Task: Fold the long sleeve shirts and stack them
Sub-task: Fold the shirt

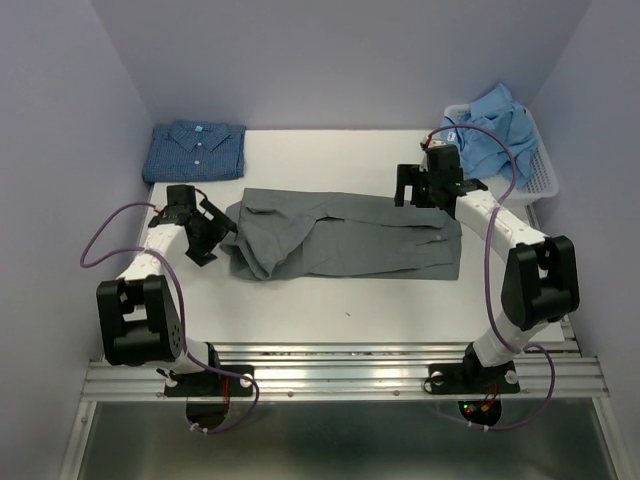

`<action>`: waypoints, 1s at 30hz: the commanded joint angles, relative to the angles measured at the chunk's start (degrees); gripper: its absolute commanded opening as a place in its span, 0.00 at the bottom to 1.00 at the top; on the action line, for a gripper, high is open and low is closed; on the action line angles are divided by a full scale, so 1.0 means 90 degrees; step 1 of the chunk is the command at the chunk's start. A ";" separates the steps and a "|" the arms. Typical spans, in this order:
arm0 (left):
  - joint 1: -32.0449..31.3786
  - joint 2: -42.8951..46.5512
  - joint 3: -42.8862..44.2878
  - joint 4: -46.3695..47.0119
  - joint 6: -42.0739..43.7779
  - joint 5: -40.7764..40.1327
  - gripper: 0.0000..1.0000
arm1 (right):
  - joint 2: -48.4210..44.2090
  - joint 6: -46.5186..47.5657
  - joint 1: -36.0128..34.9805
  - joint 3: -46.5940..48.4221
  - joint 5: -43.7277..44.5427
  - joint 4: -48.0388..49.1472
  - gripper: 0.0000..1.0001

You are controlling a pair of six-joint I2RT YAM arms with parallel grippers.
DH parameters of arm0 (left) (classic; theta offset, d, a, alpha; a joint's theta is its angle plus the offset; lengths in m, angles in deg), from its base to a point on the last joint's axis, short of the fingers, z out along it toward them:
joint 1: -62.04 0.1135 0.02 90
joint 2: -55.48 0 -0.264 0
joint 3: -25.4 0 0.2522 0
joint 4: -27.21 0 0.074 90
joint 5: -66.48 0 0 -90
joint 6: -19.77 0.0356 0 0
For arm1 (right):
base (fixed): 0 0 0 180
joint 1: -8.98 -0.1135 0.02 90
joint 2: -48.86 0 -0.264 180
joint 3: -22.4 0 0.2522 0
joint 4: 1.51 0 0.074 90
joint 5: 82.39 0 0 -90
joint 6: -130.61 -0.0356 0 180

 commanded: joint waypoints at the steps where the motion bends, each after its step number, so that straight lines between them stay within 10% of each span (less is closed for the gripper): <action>1: 0.0002 -0.0095 -0.0102 0.0683 -0.0316 0.0437 0.95 | -0.0319 0.0009 -0.0026 0.0002 0.0267 -0.0034 1.00; 15: -0.0008 -0.0456 -0.0474 0.1035 -0.0521 0.0858 0.51 | -0.0338 0.0078 -0.0085 0.0041 0.0716 -0.0161 1.00; 17: -0.0008 -0.0447 -0.0425 0.1055 -0.0492 0.0761 0.02 | -0.0368 0.0088 -0.0085 0.0041 0.0755 -0.0161 1.00; 30: -0.0700 0.0306 0.2502 -0.0350 0.0327 -0.1816 0.00 | -0.1206 -0.0127 -0.0085 -0.0407 0.1057 -0.0200 1.00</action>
